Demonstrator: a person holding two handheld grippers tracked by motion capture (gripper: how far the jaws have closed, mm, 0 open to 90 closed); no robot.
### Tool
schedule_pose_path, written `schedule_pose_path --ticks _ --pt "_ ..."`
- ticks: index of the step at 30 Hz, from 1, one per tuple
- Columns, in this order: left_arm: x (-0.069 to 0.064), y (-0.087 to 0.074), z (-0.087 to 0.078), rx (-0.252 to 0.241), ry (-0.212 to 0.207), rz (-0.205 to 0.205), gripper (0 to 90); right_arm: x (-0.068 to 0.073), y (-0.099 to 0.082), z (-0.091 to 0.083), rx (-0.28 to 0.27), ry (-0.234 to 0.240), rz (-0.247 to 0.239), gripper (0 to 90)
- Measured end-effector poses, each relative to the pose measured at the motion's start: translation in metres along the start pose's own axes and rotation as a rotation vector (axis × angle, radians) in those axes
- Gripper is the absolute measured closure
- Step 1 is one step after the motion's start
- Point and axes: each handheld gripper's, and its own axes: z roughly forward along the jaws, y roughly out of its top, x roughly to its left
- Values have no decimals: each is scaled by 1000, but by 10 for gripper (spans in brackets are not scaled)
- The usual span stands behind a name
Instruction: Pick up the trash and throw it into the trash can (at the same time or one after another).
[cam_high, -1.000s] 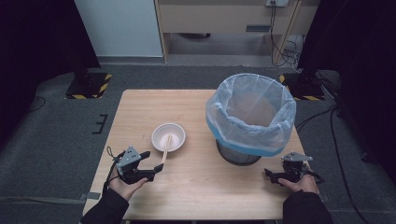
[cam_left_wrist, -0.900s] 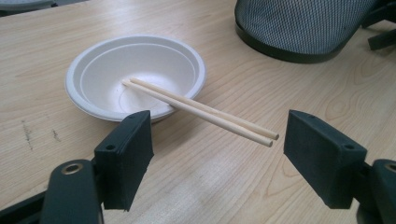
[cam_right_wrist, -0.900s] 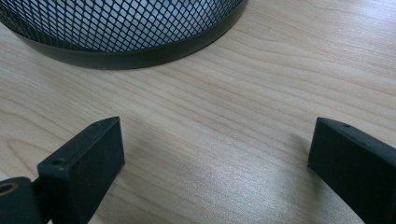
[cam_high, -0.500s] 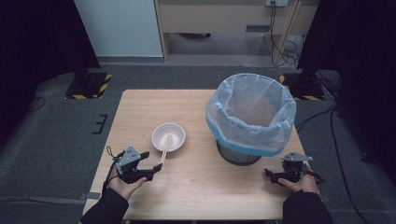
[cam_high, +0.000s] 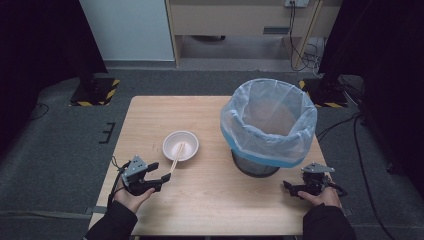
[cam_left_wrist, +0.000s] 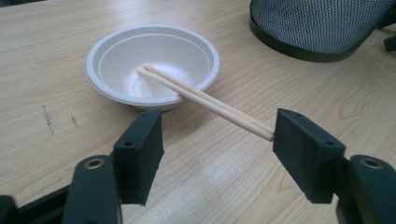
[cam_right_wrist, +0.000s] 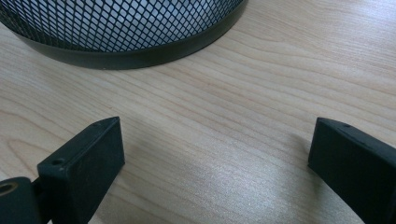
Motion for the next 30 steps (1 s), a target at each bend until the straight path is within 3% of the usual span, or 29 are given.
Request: schedule_pose_path --ticks 17,25,30 --pt "8 -1 -7 -12 52 -58 423 0 0 0 0 0 0 38" --pt "13 3 -12 -63 65 -88 429 0 0 0 0 0 0 38" --pt "17 8 -3 -72 69 -105 415 0 0 0 0 0 0 38"
